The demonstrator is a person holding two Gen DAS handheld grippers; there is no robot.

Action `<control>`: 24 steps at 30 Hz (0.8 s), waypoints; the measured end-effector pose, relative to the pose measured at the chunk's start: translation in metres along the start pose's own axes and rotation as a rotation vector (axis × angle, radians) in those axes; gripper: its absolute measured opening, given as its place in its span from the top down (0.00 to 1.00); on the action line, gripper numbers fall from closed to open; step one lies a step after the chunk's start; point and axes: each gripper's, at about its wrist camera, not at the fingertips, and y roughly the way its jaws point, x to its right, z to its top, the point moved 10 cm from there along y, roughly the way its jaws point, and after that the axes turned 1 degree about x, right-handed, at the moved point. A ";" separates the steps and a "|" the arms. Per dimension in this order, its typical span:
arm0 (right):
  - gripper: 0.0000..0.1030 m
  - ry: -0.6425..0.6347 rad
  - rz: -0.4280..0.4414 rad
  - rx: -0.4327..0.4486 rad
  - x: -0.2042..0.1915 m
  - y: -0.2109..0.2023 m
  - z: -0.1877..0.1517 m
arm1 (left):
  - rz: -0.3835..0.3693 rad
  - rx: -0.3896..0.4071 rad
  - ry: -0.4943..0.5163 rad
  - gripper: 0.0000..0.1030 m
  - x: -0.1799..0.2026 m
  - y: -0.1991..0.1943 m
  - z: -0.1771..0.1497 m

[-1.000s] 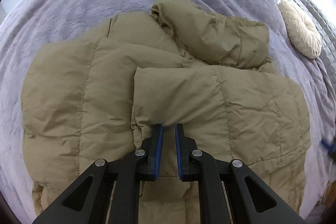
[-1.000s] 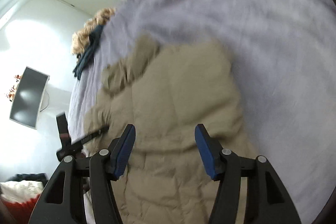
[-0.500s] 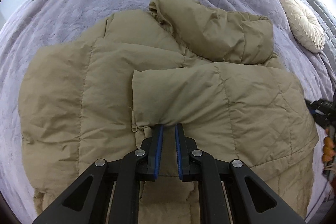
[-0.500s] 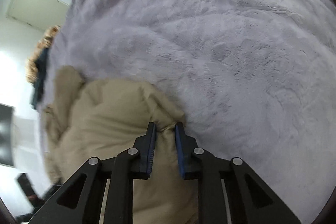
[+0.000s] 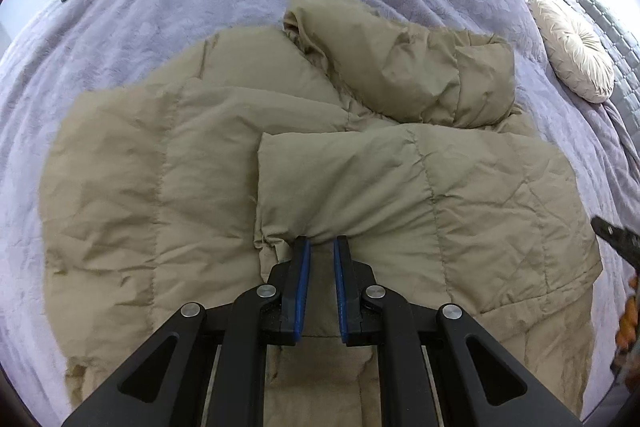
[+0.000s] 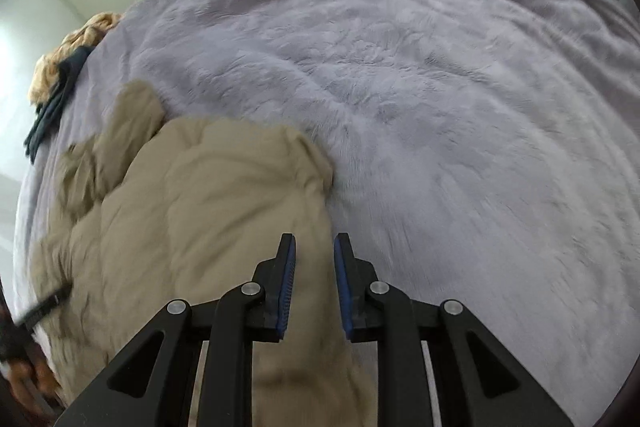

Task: Fold large clothes
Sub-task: 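Grasp the jacket side edge with the right tool and fold it inward, then release the jacket and lift both tools away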

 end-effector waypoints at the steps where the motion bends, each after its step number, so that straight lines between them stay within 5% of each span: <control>1: 0.79 -0.015 -0.008 0.007 0.000 -0.007 -0.005 | 0.007 0.009 0.004 0.87 0.000 -0.006 0.000; 9: 0.78 0.004 -0.020 -0.036 0.002 -0.023 -0.046 | 0.023 0.050 -0.020 0.87 -0.014 -0.051 -0.013; 24: 0.78 0.043 0.015 -0.103 -0.016 -0.063 -0.097 | 0.074 -0.008 -0.060 0.87 -0.026 -0.096 -0.086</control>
